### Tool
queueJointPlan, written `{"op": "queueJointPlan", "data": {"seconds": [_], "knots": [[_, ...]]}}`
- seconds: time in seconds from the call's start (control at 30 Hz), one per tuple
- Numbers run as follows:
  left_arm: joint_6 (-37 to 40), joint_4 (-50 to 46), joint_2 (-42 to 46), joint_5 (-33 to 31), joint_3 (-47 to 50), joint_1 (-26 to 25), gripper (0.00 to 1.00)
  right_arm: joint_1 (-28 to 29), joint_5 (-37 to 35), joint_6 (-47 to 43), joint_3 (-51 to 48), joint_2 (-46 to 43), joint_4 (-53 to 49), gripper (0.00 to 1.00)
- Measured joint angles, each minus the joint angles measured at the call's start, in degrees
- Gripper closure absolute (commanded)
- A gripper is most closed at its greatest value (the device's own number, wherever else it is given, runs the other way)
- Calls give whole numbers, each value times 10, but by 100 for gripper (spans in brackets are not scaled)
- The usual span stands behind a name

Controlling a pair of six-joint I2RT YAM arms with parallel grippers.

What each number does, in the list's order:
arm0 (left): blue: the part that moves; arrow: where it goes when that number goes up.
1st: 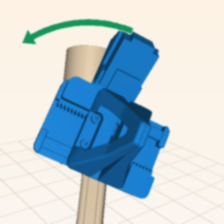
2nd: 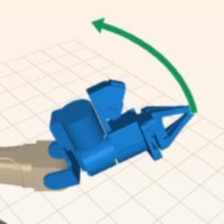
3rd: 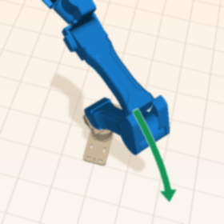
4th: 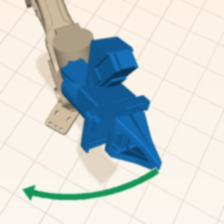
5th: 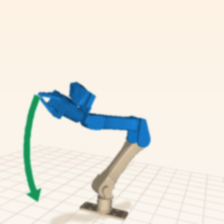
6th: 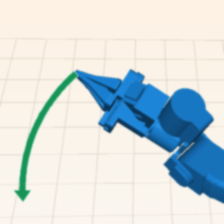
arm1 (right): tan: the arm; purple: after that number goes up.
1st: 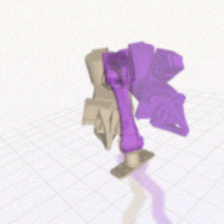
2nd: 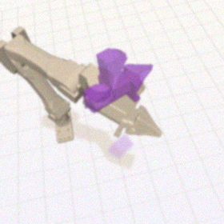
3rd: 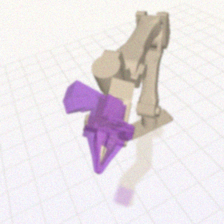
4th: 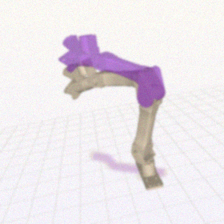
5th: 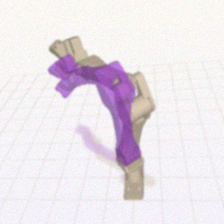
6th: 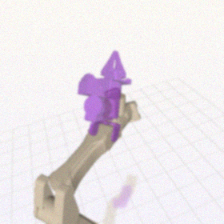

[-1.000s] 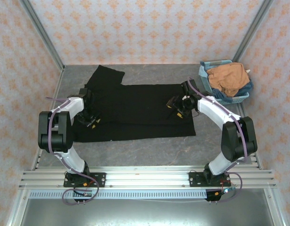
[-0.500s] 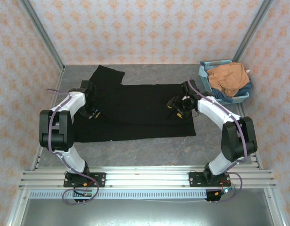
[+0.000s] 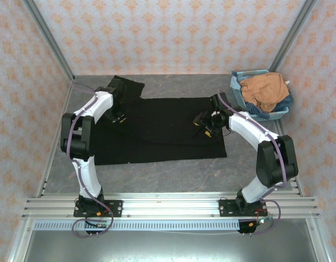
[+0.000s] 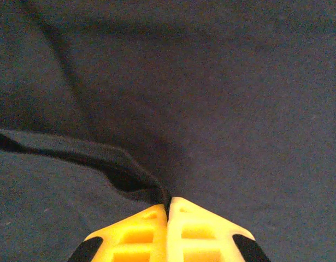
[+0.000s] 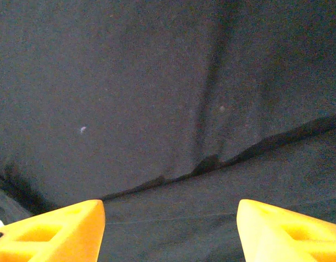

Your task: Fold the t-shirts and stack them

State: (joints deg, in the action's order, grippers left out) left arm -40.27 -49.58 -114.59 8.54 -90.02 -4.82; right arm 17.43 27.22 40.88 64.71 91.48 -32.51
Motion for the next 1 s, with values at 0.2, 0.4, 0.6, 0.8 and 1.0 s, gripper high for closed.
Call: {"op": "queueJointPlan", "data": {"seconds": [0.2, 0.4, 0.6, 0.8, 1.0], "knots": [[43, -24, -50, -5, -64, -24, 100, 0, -2, 2, -7, 0, -1, 35], [90, -50, -87, -16, -114, -52, 100, 0, -2, 4, -9, 0, -6, 35], [126, -73, -116, -30, -131, -63, 100, 0, -2, 4, -9, 0, -7, 35], [139, -81, -117, -47, -131, -65, 47, 0, -20, 12, -16, -1, -10, 34], [110, -64, -42, -51, -101, -72, 45, -31, -56, 59, -80, -22, -1, 28]]}}
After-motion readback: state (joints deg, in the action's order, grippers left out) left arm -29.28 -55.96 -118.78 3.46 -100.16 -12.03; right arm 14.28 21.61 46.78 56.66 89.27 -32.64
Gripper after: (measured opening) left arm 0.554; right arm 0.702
